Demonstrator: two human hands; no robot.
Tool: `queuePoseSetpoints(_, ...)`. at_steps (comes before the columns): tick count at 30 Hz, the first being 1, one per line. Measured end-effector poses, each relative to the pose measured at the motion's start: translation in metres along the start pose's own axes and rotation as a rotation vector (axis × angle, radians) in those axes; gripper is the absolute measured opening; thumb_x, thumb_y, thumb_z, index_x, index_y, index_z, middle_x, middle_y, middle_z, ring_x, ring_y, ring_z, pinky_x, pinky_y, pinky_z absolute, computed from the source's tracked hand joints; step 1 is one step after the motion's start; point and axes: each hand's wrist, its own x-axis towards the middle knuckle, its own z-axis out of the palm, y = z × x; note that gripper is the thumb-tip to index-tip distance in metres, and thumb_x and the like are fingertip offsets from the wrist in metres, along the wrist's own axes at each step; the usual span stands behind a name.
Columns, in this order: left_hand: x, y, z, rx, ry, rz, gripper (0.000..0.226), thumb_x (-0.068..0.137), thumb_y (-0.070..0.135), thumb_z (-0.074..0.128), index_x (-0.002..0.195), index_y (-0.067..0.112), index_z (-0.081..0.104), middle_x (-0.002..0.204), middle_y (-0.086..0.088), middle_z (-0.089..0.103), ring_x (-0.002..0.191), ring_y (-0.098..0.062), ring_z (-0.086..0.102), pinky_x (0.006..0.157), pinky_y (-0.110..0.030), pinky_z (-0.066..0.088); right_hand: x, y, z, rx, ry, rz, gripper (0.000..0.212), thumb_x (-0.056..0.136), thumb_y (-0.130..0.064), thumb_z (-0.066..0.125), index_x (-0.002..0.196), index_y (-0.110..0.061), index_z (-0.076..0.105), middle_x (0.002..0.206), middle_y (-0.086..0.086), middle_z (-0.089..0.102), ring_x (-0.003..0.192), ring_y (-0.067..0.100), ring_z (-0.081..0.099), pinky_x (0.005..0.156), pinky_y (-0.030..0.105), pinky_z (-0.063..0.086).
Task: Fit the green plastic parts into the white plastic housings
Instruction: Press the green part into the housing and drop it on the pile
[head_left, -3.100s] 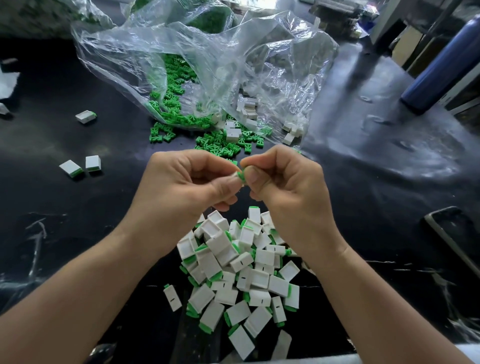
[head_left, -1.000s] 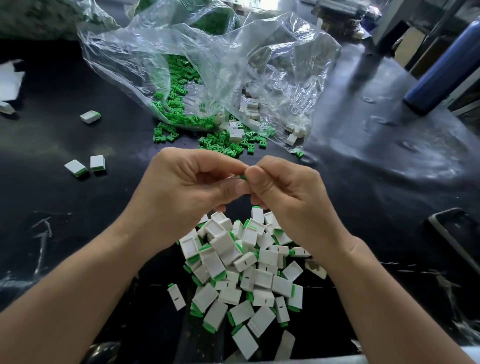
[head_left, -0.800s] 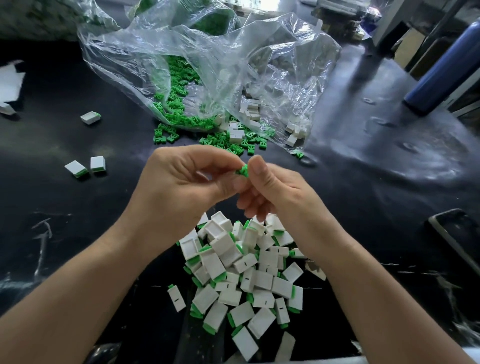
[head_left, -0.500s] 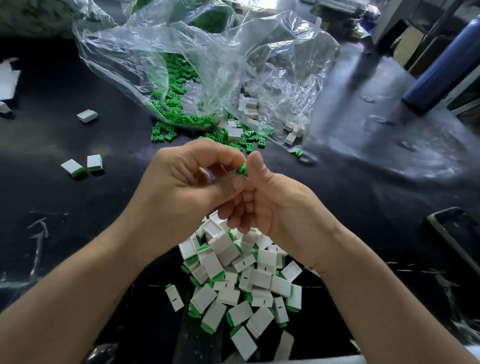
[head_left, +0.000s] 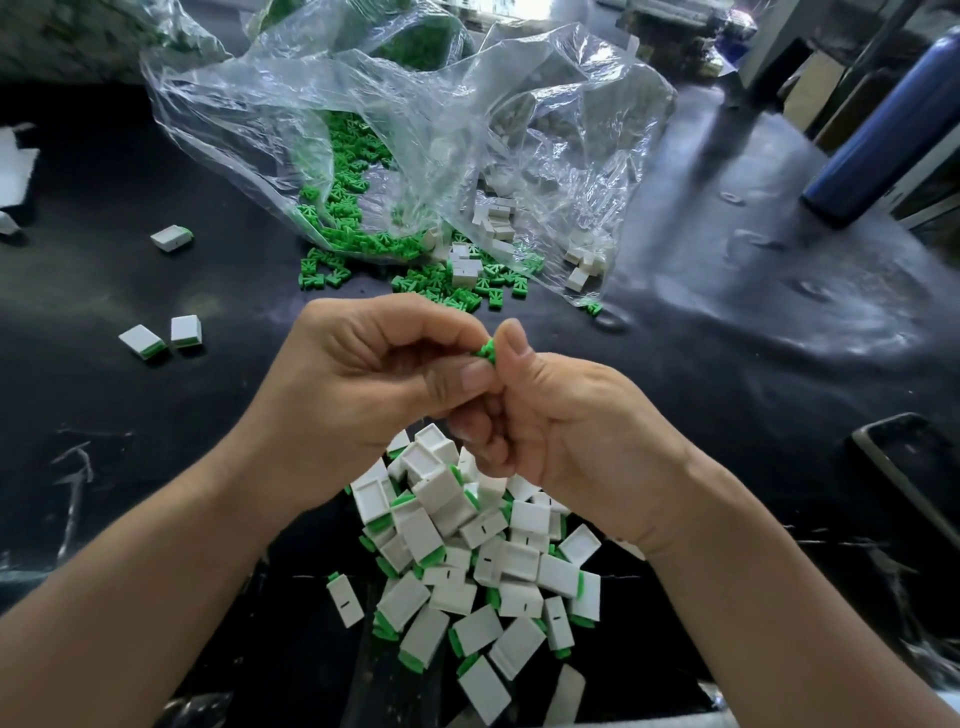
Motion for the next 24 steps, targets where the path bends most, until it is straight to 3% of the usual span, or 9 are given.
queuePoseSetpoints(4,-0.002,0.001,0.002,0.015,0.046,0.002,0.018,0.062,0.001,0.067,0.077,-0.008,0.063,0.060,-0.015,0.063,0.047,-0.028,0.061,0.050,-0.032,0.053,0.000,-0.002,-0.001,0.040,-0.031,0.027,0.034,0.081,-0.042,0.037,0.074,-0.012,0.052,0.060,-0.002,0.044,0.054,0.006,0.038,0.050,0.016,0.032)
queuePoseSetpoints(6,-0.002,0.002,0.001,0.013,0.037,-0.003,0.017,0.063,-0.001,0.067,0.071,-0.014,0.060,0.061,-0.017,0.064,0.048,-0.028,0.061,0.050,-0.033,0.054,0.000,-0.001,-0.001,0.040,-0.044,0.030,0.035,0.080,-0.046,0.038,0.073,-0.013,0.051,0.060,-0.003,0.043,0.054,0.006,0.036,0.050,0.016,0.031)
queuePoseSetpoints(9,-0.001,0.003,-0.001,0.033,0.012,-0.019,0.020,0.062,-0.001,0.070,0.075,-0.013,0.062,0.063,-0.019,0.065,0.049,-0.030,0.063,0.052,-0.032,0.054,0.000,-0.002,0.000,0.031,-0.044,0.036,0.041,0.078,-0.055,0.043,0.074,-0.015,0.053,0.059,-0.005,0.043,0.053,0.005,0.035,0.051,0.017,0.030)
queuePoseSetpoints(13,-0.001,0.004,-0.002,0.056,0.024,-0.064,0.028,0.062,0.006,0.066,0.088,-0.005,0.065,0.067,-0.021,0.067,0.051,-0.029,0.065,0.052,-0.029,0.054,0.002,-0.002,-0.002,-0.023,-0.027,0.105,0.048,0.073,-0.056,0.032,0.074,-0.012,0.052,0.057,-0.004,0.045,0.050,0.006,0.037,0.052,0.021,0.030)
queuePoseSetpoints(15,-0.001,0.002,-0.003,0.147,0.045,-0.070,0.023,0.063,0.011,0.067,0.084,0.002,0.070,0.073,-0.009,0.069,0.059,-0.022,0.067,0.055,-0.025,0.055,0.003,-0.001,-0.004,-0.068,-0.018,0.114,0.050,0.073,-0.057,0.031,0.071,-0.012,0.054,0.056,-0.004,0.048,0.050,0.007,0.039,0.053,0.023,0.030)
queuePoseSetpoints(17,0.000,0.001,-0.007,0.339,0.048,-0.048,0.021,0.063,0.028,0.073,0.082,0.021,0.074,0.075,0.008,0.067,0.072,-0.008,0.064,0.063,-0.019,0.054,0.004,-0.001,-0.005,-0.060,-0.022,0.109,0.050,0.074,-0.057,0.032,0.070,-0.012,0.054,0.057,-0.004,0.051,0.051,0.007,0.041,0.052,0.022,0.033)
queuePoseSetpoints(20,0.000,0.001,-0.010,0.447,0.021,-0.004,0.026,0.064,0.039,0.078,0.089,0.035,0.070,0.080,0.009,0.064,0.073,-0.009,0.063,0.066,-0.027,0.056,0.004,-0.001,-0.007,0.011,-0.056,0.130,0.056,0.074,-0.065,0.033,0.067,-0.015,0.058,0.060,-0.002,0.056,0.054,0.008,0.045,0.053,0.022,0.035)
queuePoseSetpoints(24,-0.001,0.000,-0.008,0.504,-0.037,0.017,0.028,0.063,0.035,0.074,0.090,0.029,0.073,0.076,0.002,0.059,0.068,-0.018,0.062,0.065,-0.039,0.057,0.004,0.003,-0.005,-0.060,0.015,0.119,0.059,0.071,-0.066,0.036,0.076,-0.011,0.058,0.056,-0.002,0.049,0.051,0.010,0.041,0.050,0.022,0.032)
